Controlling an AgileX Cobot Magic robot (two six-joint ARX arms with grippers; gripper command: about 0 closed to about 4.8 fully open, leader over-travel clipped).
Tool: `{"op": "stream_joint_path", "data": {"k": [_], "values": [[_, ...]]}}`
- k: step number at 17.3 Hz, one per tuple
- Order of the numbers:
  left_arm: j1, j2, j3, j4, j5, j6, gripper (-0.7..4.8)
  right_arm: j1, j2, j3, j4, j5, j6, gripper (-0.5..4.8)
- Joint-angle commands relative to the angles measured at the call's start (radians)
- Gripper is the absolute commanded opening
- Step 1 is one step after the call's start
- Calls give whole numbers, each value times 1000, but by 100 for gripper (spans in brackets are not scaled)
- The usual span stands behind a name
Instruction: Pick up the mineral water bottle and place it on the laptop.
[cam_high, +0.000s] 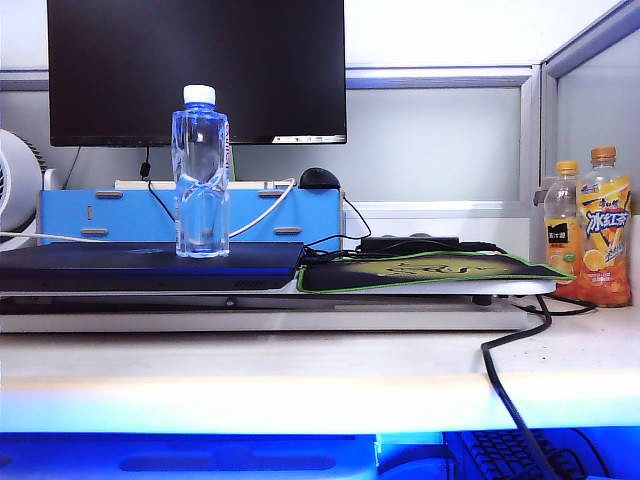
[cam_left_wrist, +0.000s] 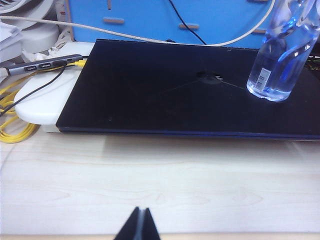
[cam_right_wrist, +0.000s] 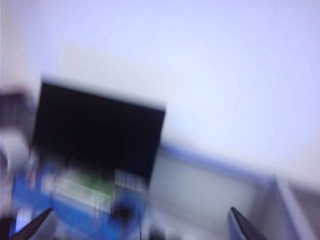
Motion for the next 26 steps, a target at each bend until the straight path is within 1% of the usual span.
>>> {"op": "stream_joint_path", "data": {"k": [1, 2, 4, 5, 8, 10, 12, 13, 15, 16, 18, 21, 24, 26], "values": [[0, -2, 2, 8, 3, 1, -2, 0, -16, -20, -234, 14, 5, 479], [0, -2, 2, 8, 3, 1, -2, 5, -19, -54, -273, 13, 13, 479], [0, -2, 2, 8, 3, 1, -2, 8, -38, -174, -235, 10, 12, 479], [0, -2, 2, 8, 3, 1, -2, 8, -60, -259, -161, 10, 14, 479], [0, -2, 2, 8, 3, 1, -2, 6, -128, -535, 145, 11, 16, 479], [0, -2, 2, 8, 3, 1, -2, 5, -149, -691, 301, 41, 23, 479], [0, -2, 2, 8, 3, 1, -2, -1, -163, -834, 414, 48, 23, 479], [0, -2, 2, 8, 3, 1, -2, -10, -171, -903, 461, 69, 25, 479], [0, -2, 2, 8, 3, 1, -2, -44, -211, -1027, 546, 82, 71, 479], [0, -2, 2, 8, 3, 1, -2, -65, -243, -1080, 574, 81, 100, 479], [0, -2, 2, 8, 3, 1, -2, -106, -319, -1162, 579, 79, 150, 479], [0, -2, 2, 8, 3, 1, -2, -181, -416, -1266, 589, 39, 156, 479], [0, -2, 2, 8, 3, 1, -2, -285, -481, -1361, 593, -70, 215, 479], [0, -2, 2, 8, 3, 1, -2, -347, -507, -1413, 595, -105, 275, 479]]}}
